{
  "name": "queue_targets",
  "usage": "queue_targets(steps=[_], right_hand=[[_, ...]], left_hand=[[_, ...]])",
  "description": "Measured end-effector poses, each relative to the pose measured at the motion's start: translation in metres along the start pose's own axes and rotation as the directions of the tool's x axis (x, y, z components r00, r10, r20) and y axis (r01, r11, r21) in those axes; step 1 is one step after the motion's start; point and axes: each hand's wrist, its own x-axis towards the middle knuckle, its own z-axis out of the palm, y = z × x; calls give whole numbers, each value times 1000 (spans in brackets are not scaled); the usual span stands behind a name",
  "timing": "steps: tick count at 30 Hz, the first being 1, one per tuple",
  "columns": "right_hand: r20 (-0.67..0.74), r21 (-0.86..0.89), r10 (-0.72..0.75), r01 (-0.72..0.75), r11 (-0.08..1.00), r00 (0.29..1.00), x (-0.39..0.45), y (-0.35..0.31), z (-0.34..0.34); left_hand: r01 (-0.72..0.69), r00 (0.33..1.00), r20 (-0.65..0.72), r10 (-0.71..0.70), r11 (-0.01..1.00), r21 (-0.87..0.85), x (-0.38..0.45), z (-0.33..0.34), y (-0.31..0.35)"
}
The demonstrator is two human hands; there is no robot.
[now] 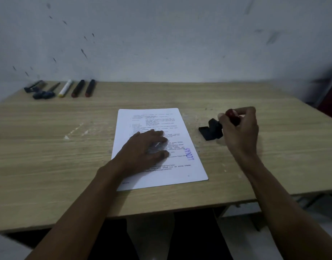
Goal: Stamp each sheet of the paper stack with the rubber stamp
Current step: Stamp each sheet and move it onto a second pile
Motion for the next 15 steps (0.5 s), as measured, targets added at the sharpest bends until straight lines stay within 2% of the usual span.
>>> queue_targets(steps=[3,7,15], right_hand=[[-15,-99,-21,19,995,1000,4,2,2],[45,-216,-68,76,974,997,6,0,8],[160,-306,-90,136,942,983,10,3,18]], left_hand=[[-5,1000,4,5,1000,-9,1,0,2],[-8,1000,8,8,1000,-5,2,0,4],[-17,1000,-12,17,1000,-11,1,0,2]])
